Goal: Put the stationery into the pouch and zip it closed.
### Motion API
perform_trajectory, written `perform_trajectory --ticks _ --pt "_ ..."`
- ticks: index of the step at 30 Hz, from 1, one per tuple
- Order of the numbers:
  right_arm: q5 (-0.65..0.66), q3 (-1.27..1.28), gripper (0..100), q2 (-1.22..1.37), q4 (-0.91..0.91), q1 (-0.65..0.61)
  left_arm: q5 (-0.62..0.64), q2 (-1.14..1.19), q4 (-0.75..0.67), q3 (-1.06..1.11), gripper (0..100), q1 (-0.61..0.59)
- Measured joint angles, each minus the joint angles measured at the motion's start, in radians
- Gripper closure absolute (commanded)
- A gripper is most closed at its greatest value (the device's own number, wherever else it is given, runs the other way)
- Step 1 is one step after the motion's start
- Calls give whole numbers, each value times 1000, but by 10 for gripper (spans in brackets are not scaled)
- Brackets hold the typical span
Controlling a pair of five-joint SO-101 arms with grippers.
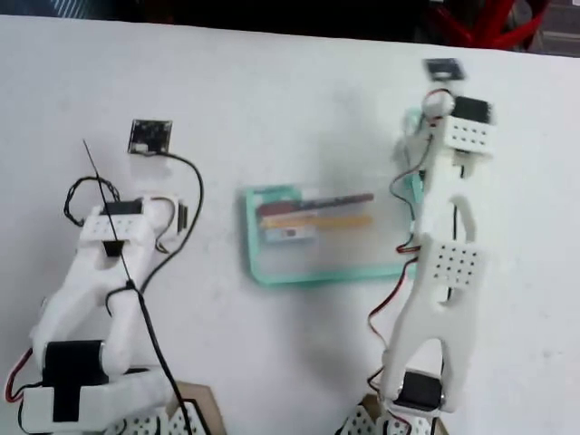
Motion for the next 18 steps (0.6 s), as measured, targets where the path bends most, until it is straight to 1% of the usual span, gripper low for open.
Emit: perform_trajectory --ticks 1,3,6,10,12,15,18 --pt "34 -17 747 0 35 -15 0 0 0 0 879 0" --pt "97 -46 762 0 103 -38 0 0 0 0 878 0" --pt "157 -52 829 0 140 -63 0 0 0 0 877 0" --pt "167 -6 928 -98 147 -58 0 0 0 0 877 0" --pt "167 58 985 -190 147 -72 0 0 0 0 879 0" --pt "167 209 981 -345 147 -133 0 0 0 0 880 0" --pt "173 407 980 -488 129 -252 0 0 0 0 880 -3"
